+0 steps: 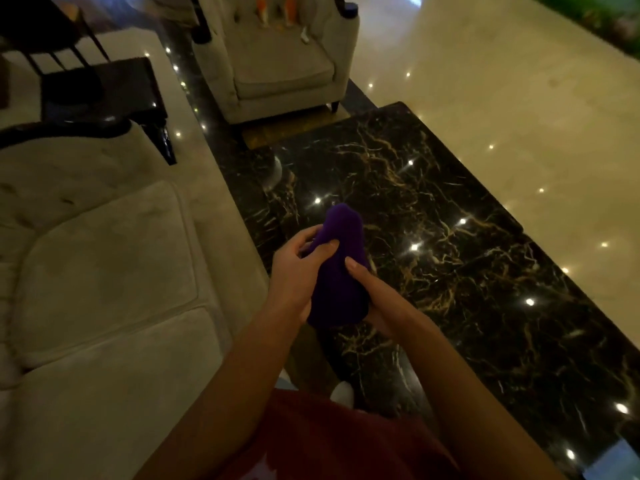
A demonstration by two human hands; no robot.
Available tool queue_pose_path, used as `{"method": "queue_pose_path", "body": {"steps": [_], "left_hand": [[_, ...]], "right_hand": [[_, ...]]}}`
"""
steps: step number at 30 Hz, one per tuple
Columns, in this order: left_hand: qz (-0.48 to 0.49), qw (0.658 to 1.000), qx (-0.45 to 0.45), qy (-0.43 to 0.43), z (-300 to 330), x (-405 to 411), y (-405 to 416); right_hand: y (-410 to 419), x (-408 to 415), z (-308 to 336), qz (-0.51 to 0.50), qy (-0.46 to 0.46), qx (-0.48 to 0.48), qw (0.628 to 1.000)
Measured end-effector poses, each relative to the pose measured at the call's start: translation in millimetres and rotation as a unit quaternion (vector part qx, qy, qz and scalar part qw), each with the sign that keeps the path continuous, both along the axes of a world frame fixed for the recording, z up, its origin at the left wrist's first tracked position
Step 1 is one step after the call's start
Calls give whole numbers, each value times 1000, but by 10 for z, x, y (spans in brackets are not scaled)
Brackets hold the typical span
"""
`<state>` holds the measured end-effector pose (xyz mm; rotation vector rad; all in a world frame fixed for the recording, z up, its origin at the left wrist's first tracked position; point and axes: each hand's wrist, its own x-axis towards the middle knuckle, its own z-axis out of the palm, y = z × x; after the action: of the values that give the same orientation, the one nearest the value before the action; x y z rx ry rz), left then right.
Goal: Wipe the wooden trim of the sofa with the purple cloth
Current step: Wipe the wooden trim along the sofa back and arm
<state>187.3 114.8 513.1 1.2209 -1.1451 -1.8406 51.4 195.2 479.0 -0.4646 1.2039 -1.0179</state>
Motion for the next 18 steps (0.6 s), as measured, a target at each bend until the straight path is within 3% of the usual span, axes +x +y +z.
{"method": "queue_pose_path", "body": {"steps": [4,10,18], "left_hand": [[36,999,25,22,-33,381,-237],[116,993,20,22,18,1062,-689],[141,990,-19,0,3,1901,-1018]], "right_hand": [[-317,345,44,8,-14,-12,1000],[-996,914,184,89,98,-38,990],[-1701,1650,136,62,154,-57,984]]}}
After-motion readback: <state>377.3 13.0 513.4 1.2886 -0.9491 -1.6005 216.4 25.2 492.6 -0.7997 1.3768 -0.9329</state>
